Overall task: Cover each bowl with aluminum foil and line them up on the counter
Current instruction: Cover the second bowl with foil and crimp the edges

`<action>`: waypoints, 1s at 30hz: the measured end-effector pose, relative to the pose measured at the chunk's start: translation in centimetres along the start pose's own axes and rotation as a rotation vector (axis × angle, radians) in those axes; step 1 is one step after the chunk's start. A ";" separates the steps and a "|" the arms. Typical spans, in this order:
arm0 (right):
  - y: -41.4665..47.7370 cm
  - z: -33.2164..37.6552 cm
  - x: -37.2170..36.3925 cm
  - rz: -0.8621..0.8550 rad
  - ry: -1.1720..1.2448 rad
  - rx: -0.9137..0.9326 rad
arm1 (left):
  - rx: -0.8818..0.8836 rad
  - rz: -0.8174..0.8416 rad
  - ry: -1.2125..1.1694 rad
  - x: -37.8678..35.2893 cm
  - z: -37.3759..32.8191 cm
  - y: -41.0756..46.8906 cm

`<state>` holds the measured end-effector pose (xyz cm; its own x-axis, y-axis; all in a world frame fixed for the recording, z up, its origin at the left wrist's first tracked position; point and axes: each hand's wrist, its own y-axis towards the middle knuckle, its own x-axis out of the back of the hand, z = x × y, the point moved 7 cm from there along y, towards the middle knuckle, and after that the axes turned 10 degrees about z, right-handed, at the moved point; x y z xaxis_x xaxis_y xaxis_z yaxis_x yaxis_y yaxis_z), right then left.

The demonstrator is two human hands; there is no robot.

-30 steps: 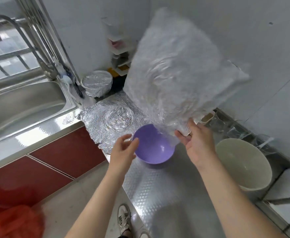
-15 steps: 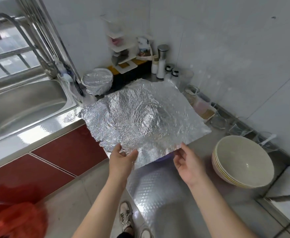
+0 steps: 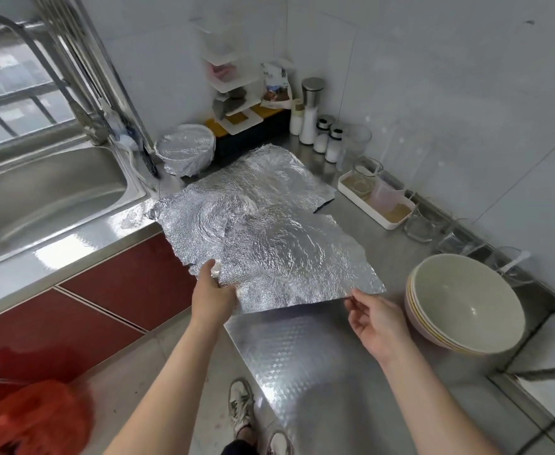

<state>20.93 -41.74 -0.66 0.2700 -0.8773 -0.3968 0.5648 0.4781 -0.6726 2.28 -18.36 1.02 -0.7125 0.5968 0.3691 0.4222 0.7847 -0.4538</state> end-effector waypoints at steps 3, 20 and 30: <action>-0.3 -0.3 0.3 -0.018 -0.070 0.013 | -0.150 -0.146 0.440 0.1 -2.3 -1.4; 0.9 0.5 4.0 -0.169 -0.211 0.081 | -0.874 0.301 1.000 -11.5 -2.9 -3.8; 3.1 2.6 4.0 -0.242 -0.554 0.309 | -0.951 0.159 0.792 -9.3 -3.3 -4.8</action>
<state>25.79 -43.89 -2.77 0.4210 -0.8898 0.1761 0.8343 0.3037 -0.4602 8.80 -27.10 2.45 -0.2226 0.3735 0.9005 0.9456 0.3074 0.1063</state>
